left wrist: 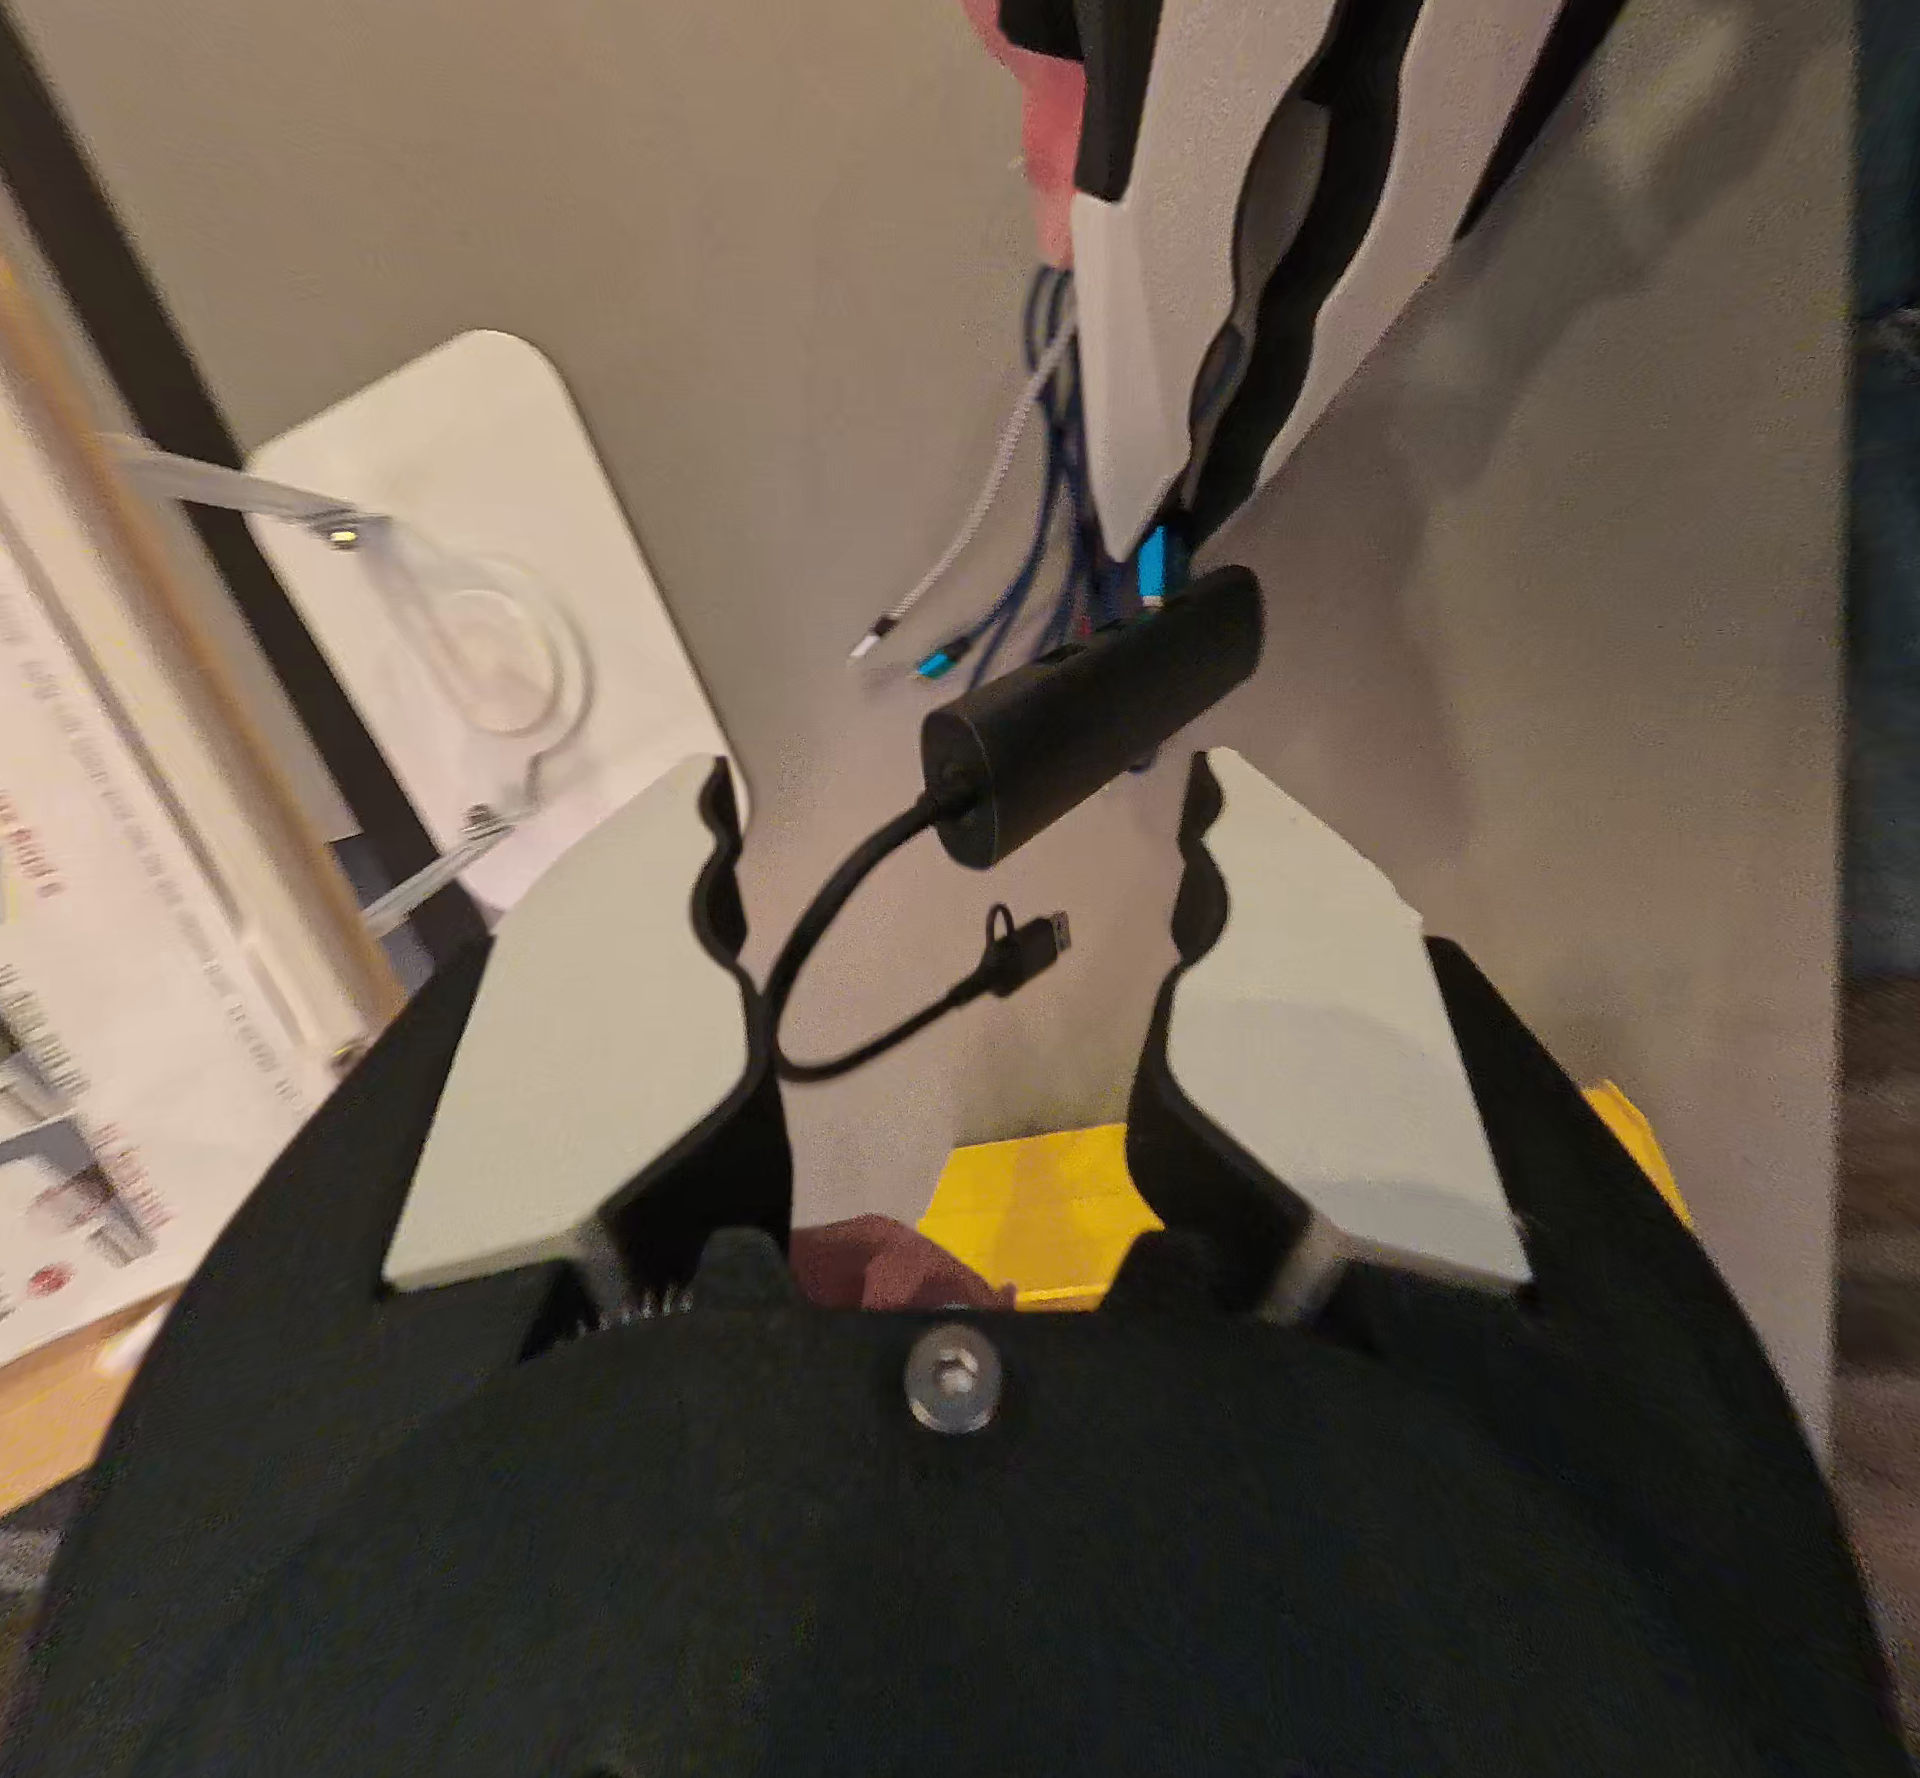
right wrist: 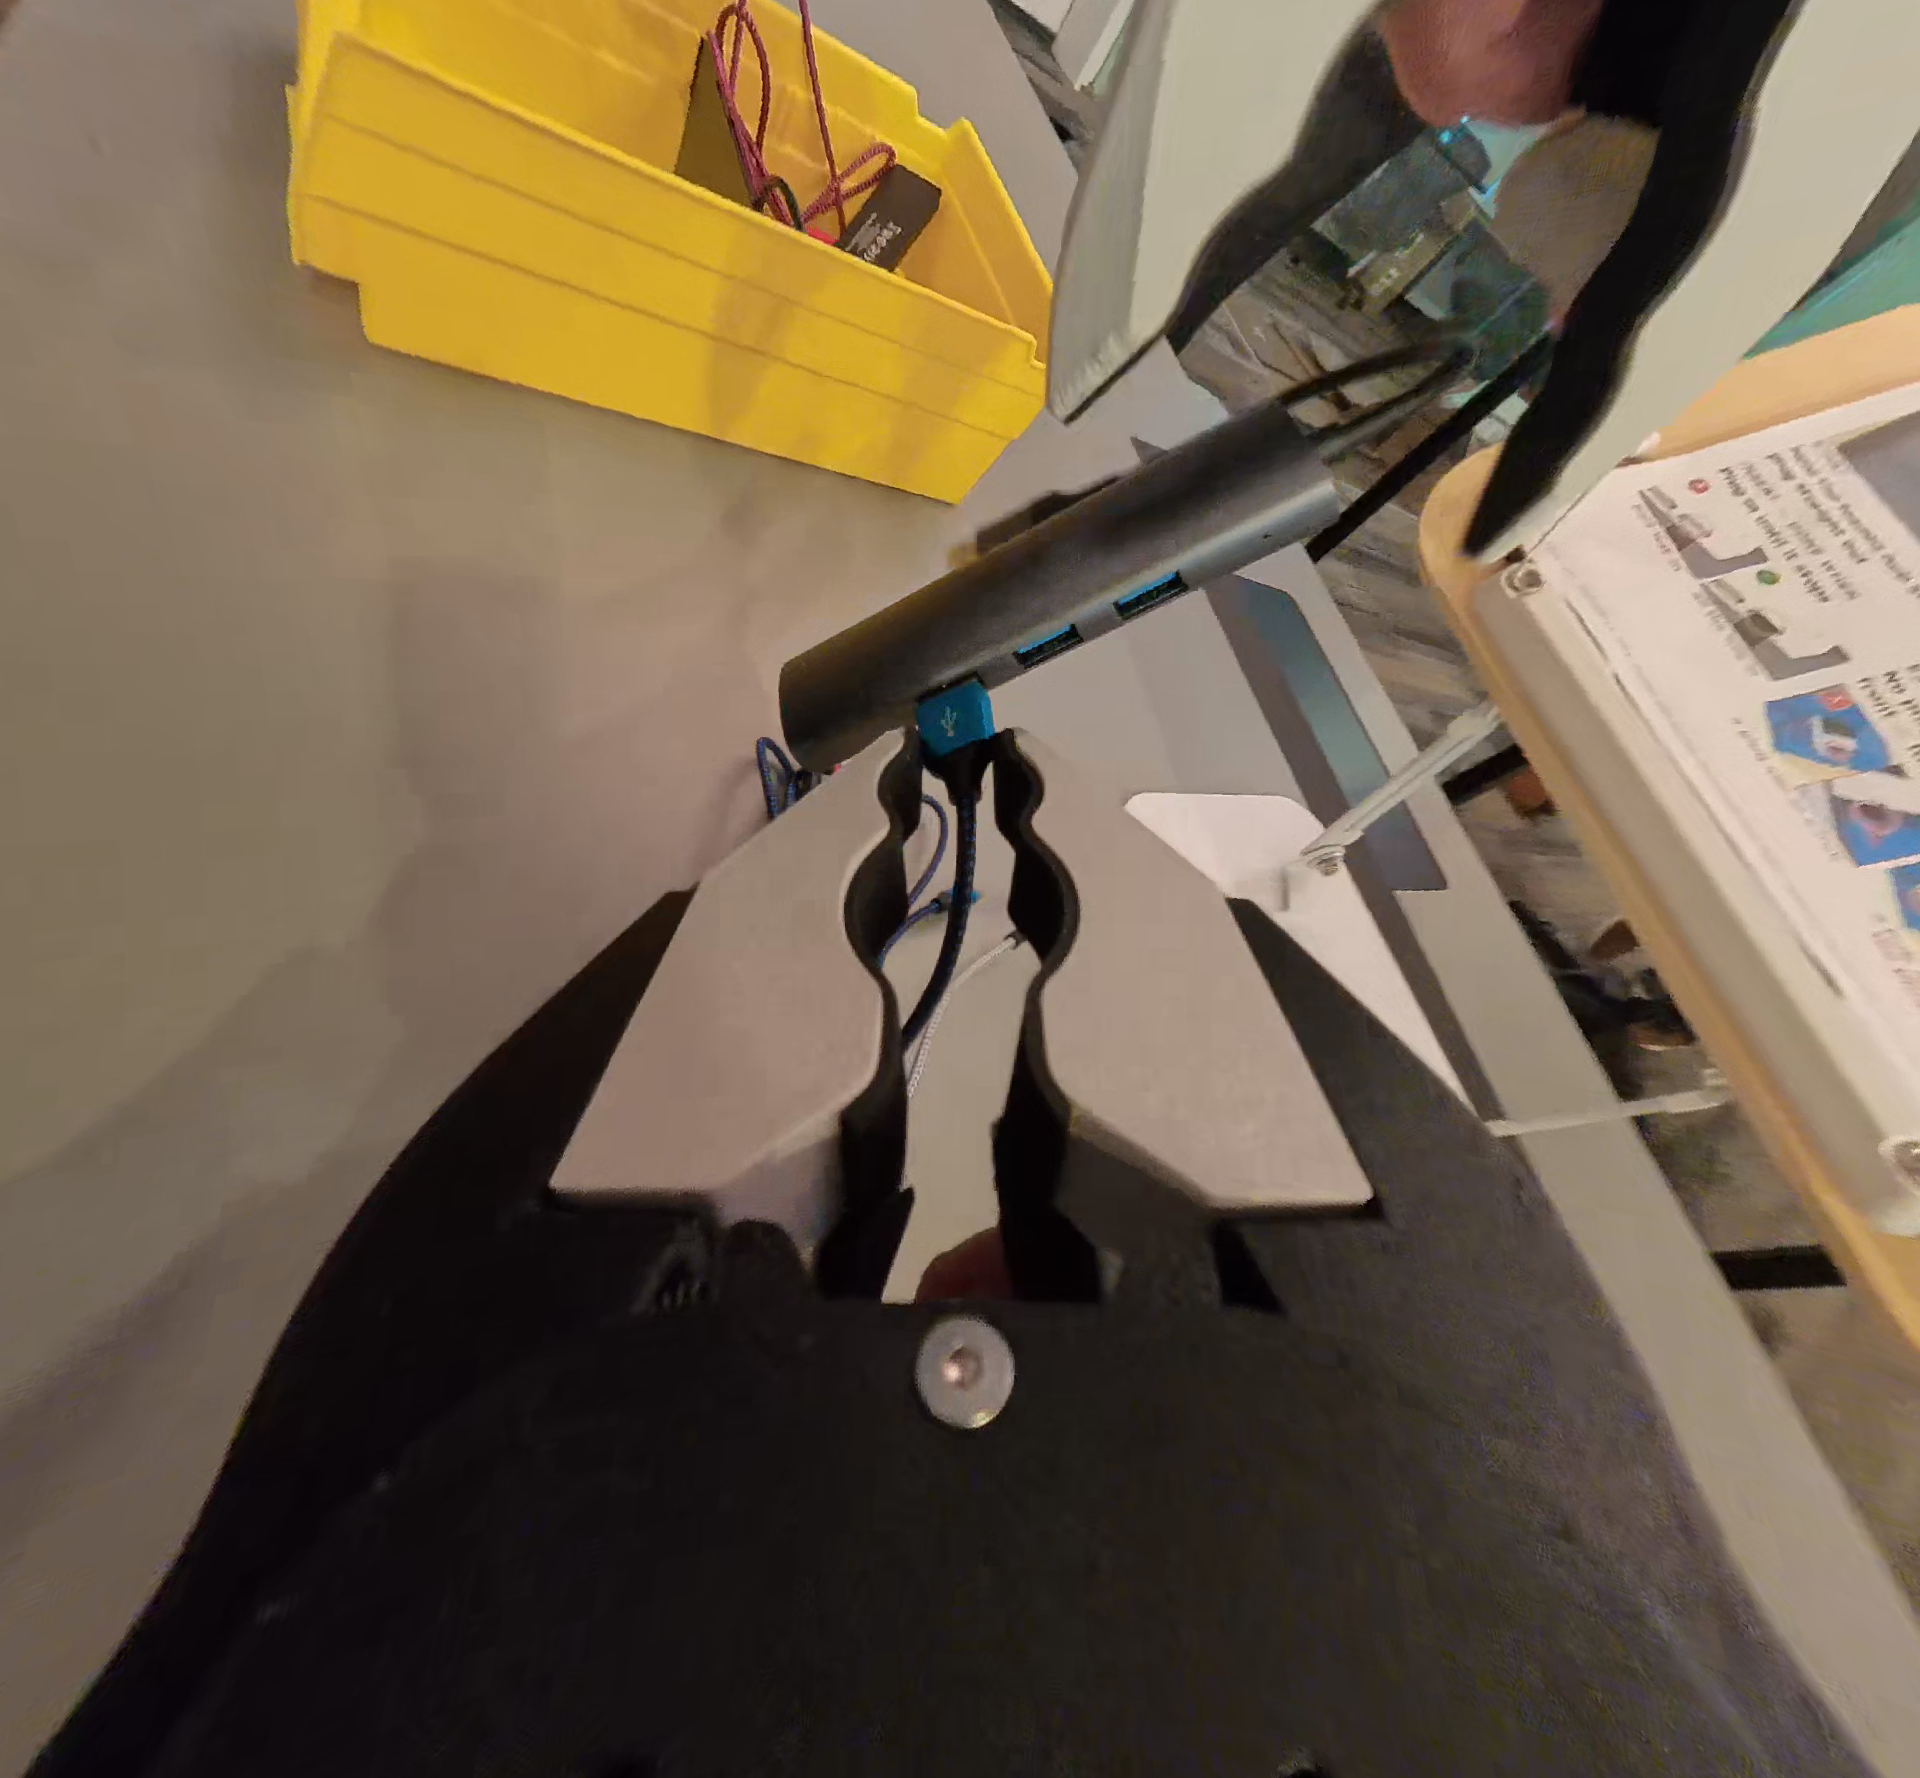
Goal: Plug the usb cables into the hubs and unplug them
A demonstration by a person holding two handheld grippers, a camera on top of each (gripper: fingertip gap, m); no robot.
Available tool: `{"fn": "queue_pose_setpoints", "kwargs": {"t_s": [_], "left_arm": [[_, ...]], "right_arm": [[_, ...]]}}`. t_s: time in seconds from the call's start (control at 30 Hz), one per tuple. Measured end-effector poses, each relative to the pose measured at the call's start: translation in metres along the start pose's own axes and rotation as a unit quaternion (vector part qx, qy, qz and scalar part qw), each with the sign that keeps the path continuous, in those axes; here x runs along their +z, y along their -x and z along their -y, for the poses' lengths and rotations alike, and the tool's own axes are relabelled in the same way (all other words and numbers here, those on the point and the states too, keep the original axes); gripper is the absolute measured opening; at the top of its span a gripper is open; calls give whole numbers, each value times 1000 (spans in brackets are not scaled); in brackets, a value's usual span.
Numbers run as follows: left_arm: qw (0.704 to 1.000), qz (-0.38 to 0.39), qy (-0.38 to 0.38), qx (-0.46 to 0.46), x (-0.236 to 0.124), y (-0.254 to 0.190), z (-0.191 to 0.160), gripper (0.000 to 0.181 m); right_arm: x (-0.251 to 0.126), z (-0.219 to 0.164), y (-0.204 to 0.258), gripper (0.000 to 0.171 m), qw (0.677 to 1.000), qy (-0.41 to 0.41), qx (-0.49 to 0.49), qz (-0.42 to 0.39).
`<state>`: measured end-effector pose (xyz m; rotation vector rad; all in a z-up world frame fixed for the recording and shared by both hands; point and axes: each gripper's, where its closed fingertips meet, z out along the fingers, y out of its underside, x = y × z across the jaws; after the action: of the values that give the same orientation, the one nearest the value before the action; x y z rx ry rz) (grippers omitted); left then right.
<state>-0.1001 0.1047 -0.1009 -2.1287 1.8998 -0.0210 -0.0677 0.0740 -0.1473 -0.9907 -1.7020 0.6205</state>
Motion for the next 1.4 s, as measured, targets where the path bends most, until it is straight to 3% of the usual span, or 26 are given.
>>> {"fn": "queue_pose_setpoints", "kwargs": {"t_s": [0.03,0.17,0.5,0.7,0.9,1.4], "left_arm": [[1000,29,-7,0,-3,5,1,87],[990,118,-71,-24,-20,9,10,99],[952,191,-214,-106,7,-28,12,128],[914,205,-320,-142,16,-37,39,146],[881,230,-387,-146,17,-39,56,147],[852,229,-441,-163,22,-42,64,131]], "right_arm": [[-1,-1,0,11,1000,-7,16,6],[-7,-2,-4,11,996,-39,71,24],[-26,8,-5,12,967,-145,181,105],[-38,17,-1,11,940,-199,225,162],[-43,19,9,12,917,-220,250,222],[-51,20,10,11,884,-244,285,277]]}}
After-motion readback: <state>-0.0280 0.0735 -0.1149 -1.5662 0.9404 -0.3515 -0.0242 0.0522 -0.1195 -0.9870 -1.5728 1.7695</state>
